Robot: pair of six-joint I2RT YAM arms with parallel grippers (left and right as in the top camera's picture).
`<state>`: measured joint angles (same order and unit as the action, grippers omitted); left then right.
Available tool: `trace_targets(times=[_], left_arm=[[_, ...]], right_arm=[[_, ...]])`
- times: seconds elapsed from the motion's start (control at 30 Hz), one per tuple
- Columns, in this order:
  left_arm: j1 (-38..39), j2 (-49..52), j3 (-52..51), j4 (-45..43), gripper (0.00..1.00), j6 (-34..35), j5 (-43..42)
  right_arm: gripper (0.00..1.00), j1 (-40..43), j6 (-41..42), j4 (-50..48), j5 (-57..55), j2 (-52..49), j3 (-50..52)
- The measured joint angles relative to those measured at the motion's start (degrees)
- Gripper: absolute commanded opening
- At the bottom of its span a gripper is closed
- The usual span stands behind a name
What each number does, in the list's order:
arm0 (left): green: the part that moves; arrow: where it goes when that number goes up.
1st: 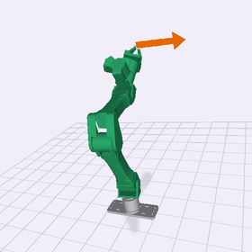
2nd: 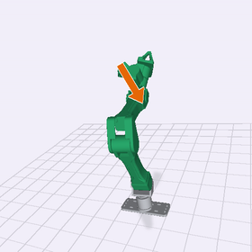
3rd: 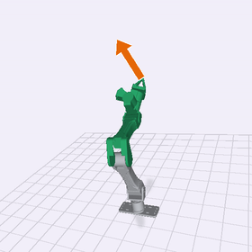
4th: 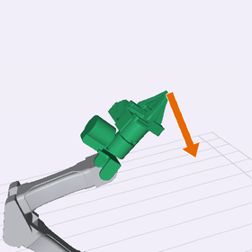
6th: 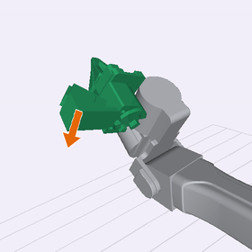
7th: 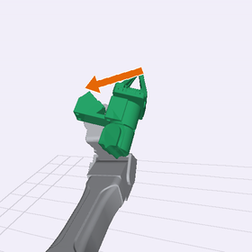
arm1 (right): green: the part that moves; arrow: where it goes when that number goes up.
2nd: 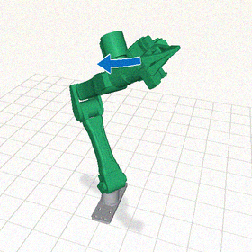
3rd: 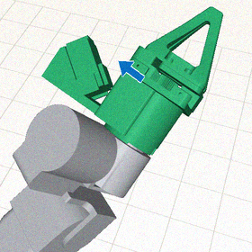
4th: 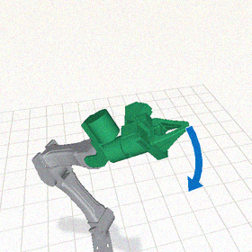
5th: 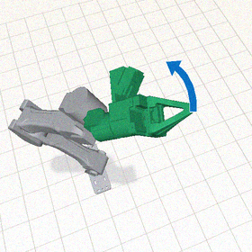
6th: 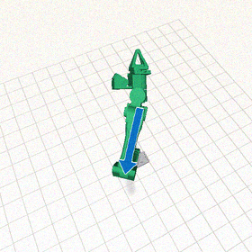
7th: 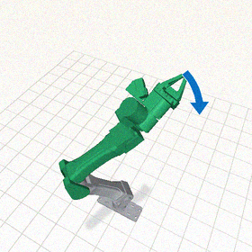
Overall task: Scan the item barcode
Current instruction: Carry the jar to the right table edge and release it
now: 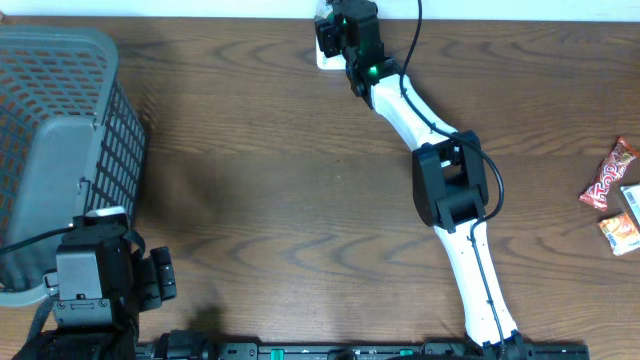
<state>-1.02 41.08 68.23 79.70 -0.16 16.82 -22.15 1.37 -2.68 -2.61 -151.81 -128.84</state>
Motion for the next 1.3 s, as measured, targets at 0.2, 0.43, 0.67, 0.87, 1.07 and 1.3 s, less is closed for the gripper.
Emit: trace_targets(times=[0.2, 0.43, 0.67, 0.87, 1.07, 1.3], left_arm=[[0.02, 0.00, 0.00, -0.02, 0.98, 0.00, 0.00], [0.00, 0.00, -0.02, 0.00, 0.98, 0.00, 0.04], [0.00, 0.00, -0.02, -0.02, 0.98, 0.00, -0.02], [0.00, 0.00, -0.02, -0.02, 0.98, 0.00, 0.00], [0.00, 0.00, -0.02, -0.02, 0.98, 0.00, 0.00], [0.02, 0.00, -0.02, 0.00, 0.98, 0.00, 0.00]], right_arm=[[0.63, -0.26, 0.52, 9.27, -0.22, 2.60, 0.00], [0.67, 0.48, 0.61, 37.86, -7.48, 16.39, 0.46], [0.66, 9.62, 4.70, 70.27, -15.89, 40.61, -0.59], [0.64, 28.33, 11.39, 83.76, -15.34, 46.60, -1.20], [0.65, 40.26, 15.47, 78.49, -8.33, 41.35, 10.60], [0.67, 46.31, 17.53, 67.60, -5.86, 36.54, 24.70]])
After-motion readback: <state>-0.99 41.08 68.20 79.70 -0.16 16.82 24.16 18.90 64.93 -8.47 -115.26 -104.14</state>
